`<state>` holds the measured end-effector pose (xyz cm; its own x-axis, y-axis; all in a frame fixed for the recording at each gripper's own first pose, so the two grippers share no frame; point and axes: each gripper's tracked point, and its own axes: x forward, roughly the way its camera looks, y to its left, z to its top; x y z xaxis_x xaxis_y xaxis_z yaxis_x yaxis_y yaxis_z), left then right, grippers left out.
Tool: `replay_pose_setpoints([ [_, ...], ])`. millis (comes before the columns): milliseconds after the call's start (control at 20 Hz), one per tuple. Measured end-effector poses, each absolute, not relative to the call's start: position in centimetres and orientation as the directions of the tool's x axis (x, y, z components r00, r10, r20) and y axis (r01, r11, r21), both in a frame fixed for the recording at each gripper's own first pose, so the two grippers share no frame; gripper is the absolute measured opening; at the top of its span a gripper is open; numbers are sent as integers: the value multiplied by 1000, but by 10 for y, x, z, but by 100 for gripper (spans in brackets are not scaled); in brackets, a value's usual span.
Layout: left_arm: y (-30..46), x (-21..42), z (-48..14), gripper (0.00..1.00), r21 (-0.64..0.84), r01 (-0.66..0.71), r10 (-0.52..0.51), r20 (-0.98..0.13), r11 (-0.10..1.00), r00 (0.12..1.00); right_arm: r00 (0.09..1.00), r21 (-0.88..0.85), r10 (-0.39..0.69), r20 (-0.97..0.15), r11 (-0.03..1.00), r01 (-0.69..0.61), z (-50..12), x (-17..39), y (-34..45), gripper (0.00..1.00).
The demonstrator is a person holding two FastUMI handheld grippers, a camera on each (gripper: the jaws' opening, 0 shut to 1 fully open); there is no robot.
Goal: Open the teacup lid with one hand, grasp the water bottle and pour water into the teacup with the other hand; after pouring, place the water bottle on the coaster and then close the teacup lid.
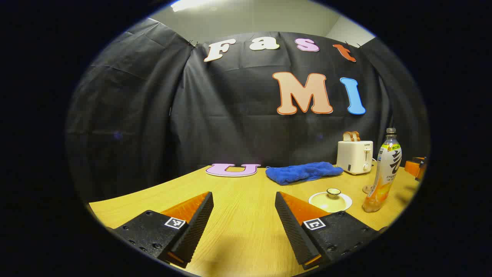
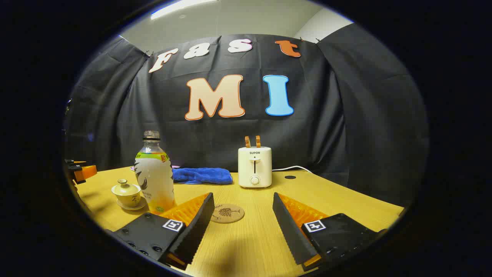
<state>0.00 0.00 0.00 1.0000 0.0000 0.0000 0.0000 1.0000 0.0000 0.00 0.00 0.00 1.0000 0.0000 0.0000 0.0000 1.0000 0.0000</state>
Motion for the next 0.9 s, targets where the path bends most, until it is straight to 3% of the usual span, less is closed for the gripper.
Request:
replay_pose_setpoints([
  [150, -1, 2, 0, 95, 1, 3, -3, 1, 1000, 1000, 1000, 1, 22, -2, 1000, -22, -1, -1, 4, 94],
  [200, -1, 3, 0, 95, 1, 1, -1, 1, 1000, 1000, 1000, 2, 22, -1, 1000, -22, 0, 0, 4, 100],
  [250, 0, 3, 0, 95, 2, -3, 3, 1, 1000, 1000, 1000, 1, 22, -2, 1000, -22, -1, 0, 4, 94],
  [400, 0, 4, 0, 95, 2, -18, 18, -1, 1000, 1000, 1000, 1, 22, -1, 1000, -22, 0, 0, 4, 97],
  [600, 0, 6, 0, 95, 1, -22, 22, -1, 1000, 1000, 1000, 1, 22, -1, 1000, -22, -1, 0, 4, 94],
  [850, -3, 7, 0, 95, 0, 4, -4, 1, 1000, 1000, 1000, 1, 22, -1, 1000, -22, -2, -1, 4, 97],
  [900, -2, 8, -1, 95, 0, 0, 0, 1, 1000, 1000, 1000, 1, 22, -1, 1000, -22, -1, 0, 4, 94],
])
